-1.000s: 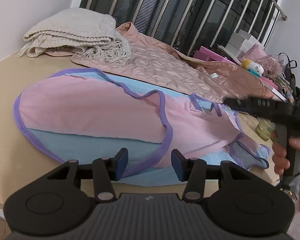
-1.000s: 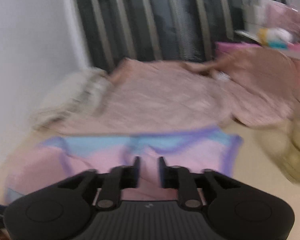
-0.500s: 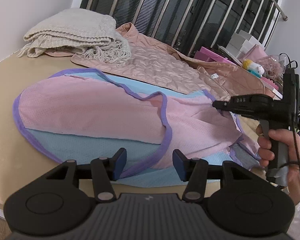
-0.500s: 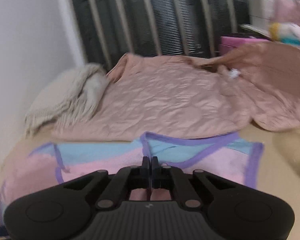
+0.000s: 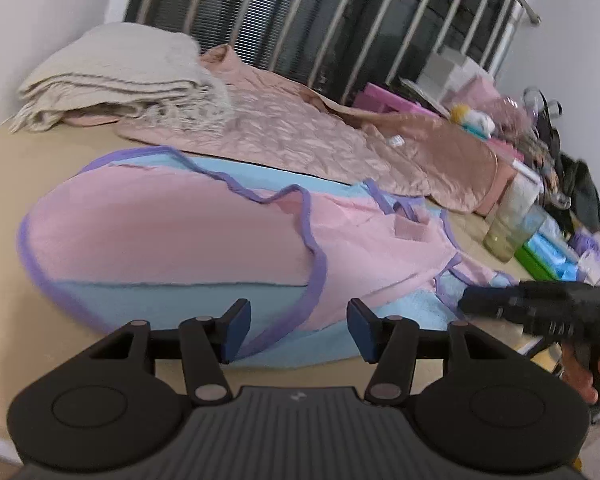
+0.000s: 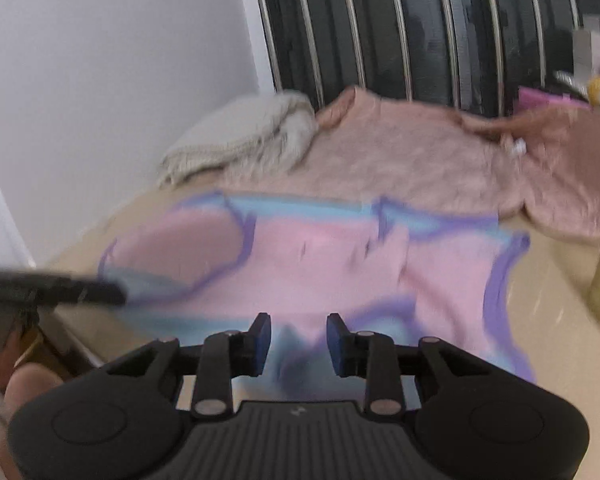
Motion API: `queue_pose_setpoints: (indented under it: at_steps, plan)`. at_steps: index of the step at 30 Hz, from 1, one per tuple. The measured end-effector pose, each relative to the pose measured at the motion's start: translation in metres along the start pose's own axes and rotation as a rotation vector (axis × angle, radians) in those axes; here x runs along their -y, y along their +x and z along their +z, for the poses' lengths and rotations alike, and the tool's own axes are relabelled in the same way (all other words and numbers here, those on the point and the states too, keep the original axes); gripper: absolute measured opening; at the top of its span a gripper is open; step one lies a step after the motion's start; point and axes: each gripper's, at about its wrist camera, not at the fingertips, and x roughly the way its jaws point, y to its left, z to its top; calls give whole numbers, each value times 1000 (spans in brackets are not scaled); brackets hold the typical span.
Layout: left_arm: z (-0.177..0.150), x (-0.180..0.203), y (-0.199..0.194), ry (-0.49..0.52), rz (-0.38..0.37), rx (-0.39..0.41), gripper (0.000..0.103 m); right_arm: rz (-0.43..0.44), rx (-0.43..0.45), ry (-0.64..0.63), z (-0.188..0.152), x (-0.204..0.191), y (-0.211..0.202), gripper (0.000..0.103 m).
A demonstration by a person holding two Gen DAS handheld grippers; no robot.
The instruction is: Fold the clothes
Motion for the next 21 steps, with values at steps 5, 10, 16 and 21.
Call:
queue_pose_setpoints:
  at_steps: [5,10,16,21]
  plan:
    - [-1,7,19,5,82,-55,4,-77,12,-48,-14,-12,10,1]
    - [-2,-3,8,-80,90,7,3,-123,9,-47,-16,-9,-1,1]
    - [-6,13,1,12,44,19,55,-60,47,-47,-20,-5,-26,20]
    - [-17,8,-2,81,62,-8,58,-51,82,-157,-23,-13,-26,24]
